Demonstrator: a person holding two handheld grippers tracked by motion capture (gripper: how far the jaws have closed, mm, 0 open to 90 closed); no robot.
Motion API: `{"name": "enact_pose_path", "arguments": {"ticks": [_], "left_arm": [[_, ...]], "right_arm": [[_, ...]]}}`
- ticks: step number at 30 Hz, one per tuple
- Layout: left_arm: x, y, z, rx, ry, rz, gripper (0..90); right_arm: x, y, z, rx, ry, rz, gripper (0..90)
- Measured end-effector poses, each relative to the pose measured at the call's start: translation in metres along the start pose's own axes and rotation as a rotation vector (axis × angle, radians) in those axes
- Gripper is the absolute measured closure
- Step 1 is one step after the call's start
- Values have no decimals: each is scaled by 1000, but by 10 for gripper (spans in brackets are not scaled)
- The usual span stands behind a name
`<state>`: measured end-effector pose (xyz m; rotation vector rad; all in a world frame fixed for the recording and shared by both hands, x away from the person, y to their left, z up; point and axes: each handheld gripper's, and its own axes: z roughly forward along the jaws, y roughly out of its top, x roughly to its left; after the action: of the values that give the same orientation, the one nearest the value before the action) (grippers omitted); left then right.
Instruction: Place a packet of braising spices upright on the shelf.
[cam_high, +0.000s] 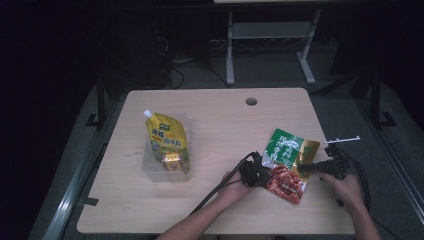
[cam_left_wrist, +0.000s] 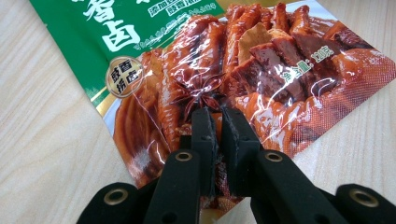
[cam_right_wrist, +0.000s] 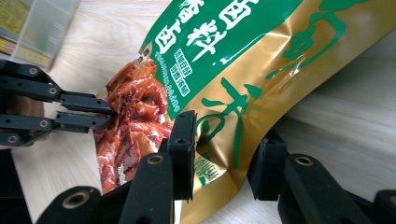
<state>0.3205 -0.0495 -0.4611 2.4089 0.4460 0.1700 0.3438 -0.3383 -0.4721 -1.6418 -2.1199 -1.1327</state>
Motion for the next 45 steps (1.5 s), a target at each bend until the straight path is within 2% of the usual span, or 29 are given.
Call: {"name": "enact_pose_path", "arguments": {"ticks": [5, 8, 11, 13, 14, 16, 17, 20, 21, 24, 29, 30, 31, 32, 35, 38, 40, 42, 45], "left_arm": [[0, 0, 0, -1, -3, -2, 831], [0, 0, 0, -3, -3, -2, 831], [0, 0, 0, -2, -3, -2, 831], [0, -1, -1, -4, -2, -1, 831], [0, -1, -1, -3, -2, -1, 831], [-1, -1, -1, -5, 1, 1, 823], [-1, -1, -1, -4, 2, 7, 808], [-1, -2, -2, -9, -1, -3, 788], [-1, -2, -3, -7, -3, -3, 778], [0, -4, -6, -14, -4, -11, 761], [2, -7, -17, -34, -4, -22, 732], [3, -9, -21, -45, -7, -30, 725], [4, -10, -23, -50, -8, -34, 725], [5, -11, -27, -56, -8, -36, 718], [8, -16, -35, -65, -11, -46, 707], [9, -19, -41, -79, -7, -47, 693], [9, -22, -45, -92, -9, -63, 684], [9, -24, -49, -98, -10, -59, 677], [8, -27, -53, -106, -12, -59, 668]], "right_arm": [[2, 2, 3, 8, 19, 5, 663], [3, 3, 5, 14, 15, 0, 676], [7, 5, 8, 18, -11, 1, 744], [7, 5, 8, 17, -12, 1, 761], [8, 6, 8, 10, -15, -6, 812], [8, 6, 7, 8, -15, -7, 831], [10, 6, 7, 2, -24, -28, 858], [13, 6, 7, 5, -31, -40, 873], [17, 8, 7, 8, -43, -64, 887], [23, 10, 7, 8, -42, -83, 896], [40, 15, 6, 5, -38, -132, 897], [47, 17, 6, 4, -41, -151, 897], [47, 17, 6, 4, -41, -151, 897], [53, 19, 4, -8, -46, -166, 898], [58, 21, 2, -17, -47, -177, 898], [67, 24, -2, -43, -41, -207, 898], [74, 26, -4, -53, -42, -233, 898], [81, 29, -6, -66, -40, -266, 898], [86, 30, -7, -70, -36, -281, 898]]}}
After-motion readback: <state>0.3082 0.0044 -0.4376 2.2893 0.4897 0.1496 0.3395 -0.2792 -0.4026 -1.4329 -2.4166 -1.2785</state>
